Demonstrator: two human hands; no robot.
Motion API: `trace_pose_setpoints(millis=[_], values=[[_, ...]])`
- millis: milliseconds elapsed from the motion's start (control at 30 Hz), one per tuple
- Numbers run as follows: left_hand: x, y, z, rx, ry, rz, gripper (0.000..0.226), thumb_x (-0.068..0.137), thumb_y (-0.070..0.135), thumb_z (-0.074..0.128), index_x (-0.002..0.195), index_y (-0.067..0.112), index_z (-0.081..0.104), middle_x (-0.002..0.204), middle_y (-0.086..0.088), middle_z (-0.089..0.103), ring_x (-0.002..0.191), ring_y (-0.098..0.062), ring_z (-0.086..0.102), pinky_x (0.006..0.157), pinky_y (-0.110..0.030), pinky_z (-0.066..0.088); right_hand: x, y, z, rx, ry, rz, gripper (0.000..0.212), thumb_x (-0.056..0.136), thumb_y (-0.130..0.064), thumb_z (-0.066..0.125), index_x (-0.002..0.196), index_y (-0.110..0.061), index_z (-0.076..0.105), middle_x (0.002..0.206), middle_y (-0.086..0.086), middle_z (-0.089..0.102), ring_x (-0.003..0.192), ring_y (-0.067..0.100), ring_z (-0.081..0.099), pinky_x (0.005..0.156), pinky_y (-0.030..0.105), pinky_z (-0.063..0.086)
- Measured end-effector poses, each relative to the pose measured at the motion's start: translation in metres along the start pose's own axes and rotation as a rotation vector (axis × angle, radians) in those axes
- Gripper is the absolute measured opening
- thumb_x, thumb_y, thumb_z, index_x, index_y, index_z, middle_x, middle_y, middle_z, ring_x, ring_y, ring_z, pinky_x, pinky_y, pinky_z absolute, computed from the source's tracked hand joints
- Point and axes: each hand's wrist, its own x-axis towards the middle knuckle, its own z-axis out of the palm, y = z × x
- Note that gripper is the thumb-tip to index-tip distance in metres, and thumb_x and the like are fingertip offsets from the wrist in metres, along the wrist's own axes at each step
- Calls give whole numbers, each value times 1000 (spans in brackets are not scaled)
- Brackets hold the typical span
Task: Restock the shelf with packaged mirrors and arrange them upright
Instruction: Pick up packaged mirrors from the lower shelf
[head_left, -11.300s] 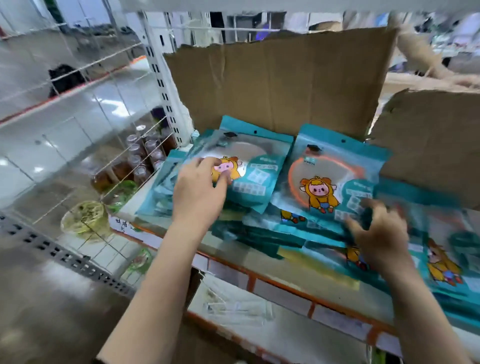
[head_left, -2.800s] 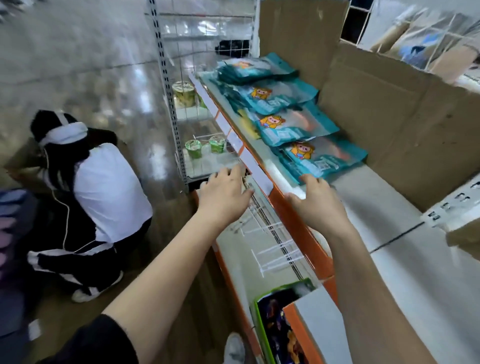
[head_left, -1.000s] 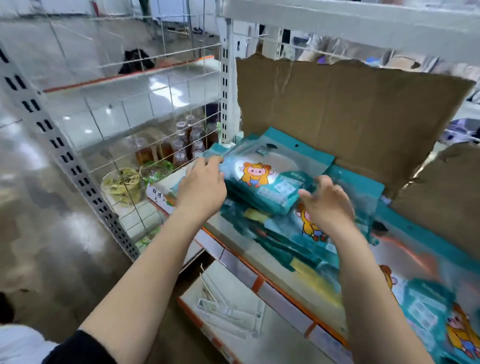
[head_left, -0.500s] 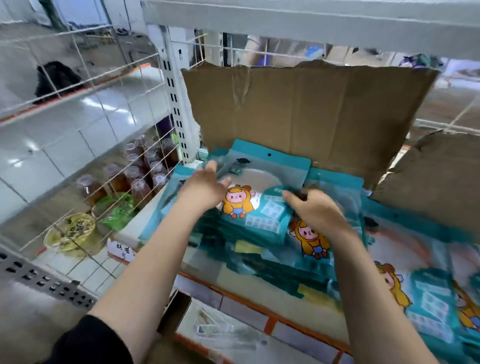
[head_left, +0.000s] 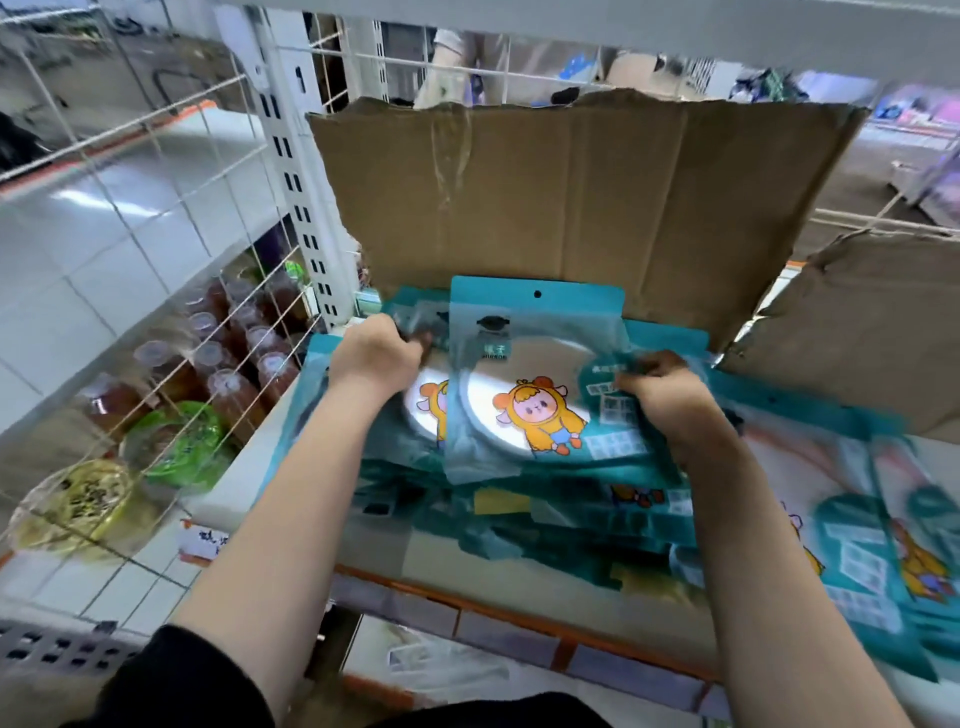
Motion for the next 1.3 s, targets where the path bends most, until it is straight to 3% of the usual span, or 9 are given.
trace_pose_setpoints(millis=[100,267,433,633,767,867,1033,1167,1300], values=[[4,1,0,-61,-69,2,43,88,47,56,84,4,56,89,-14,58,92,-32,56,73,-33,41,0,2,0,95,-17,56,14,90,-1,56,103,-2,61,97,18,65,91,35,63,89,46,51],[4,11,1,-260,-155,-59,30,96,35,47,106,7,50,102,-10,54,92,-26,47,78,-33,37,-7,6,-8,334,-33,132,18,91,6,48,97,-6,61,83,12,66,72,25,64,63,37,53],[-1,14,1,-561,-76,-64,26,94,30,47,111,11,48,100,-6,58,91,-24,54,81,-36,44,-20,11,-10,537,10,89,19,89,6,43,95,-3,59,81,13,64,71,26,63,62,34,51],[-17,19,5,-766,-35,44,9,89,30,50,84,24,50,75,6,52,71,-12,48,64,-28,34,-43,29,-29,601,206,18,17,91,-3,45,86,-13,57,71,1,63,61,15,60,61,27,49],[-39,42,18,-936,-128,112,23,94,15,46,72,21,43,55,6,43,45,-5,38,48,-21,28,-65,49,-63,679,363,-58,25,90,4,48,82,-18,57,77,-2,66,66,10,63,64,28,53],[-59,66,31,-1018,-191,139,27,94,9,48,71,21,43,62,3,43,56,-8,39,55,-22,30,-85,66,-88,647,396,-83,24,93,3,45,89,-18,58,83,0,66,66,10,65,63,28,54],[-103,128,57,-1167,-337,49,10,90,22,61,83,19,55,72,11,62,60,-2,57,57,-14,46,-126,106,-146,773,524,-97,25,95,3,41,85,-16,54,57,-11,68,53,3,63,50,20,51],[-156,176,100,-1079,-443,103,11,91,32,59,87,21,58,81,9,64,68,-4,59,64,-20,48,-165,161,-206,765,646,-81,24,93,3,46,88,-18,57,64,-7,69,57,7,65,53,22,53],[-223,220,159,-991,-573,115,28,91,36,58,107,13,60,97,-1,66,87,-19,60,87,-36,48,-209,232,-265,723,725,-28,23,92,4,47,87,-16,57,60,-11,69,56,3,64,51,19,50]])
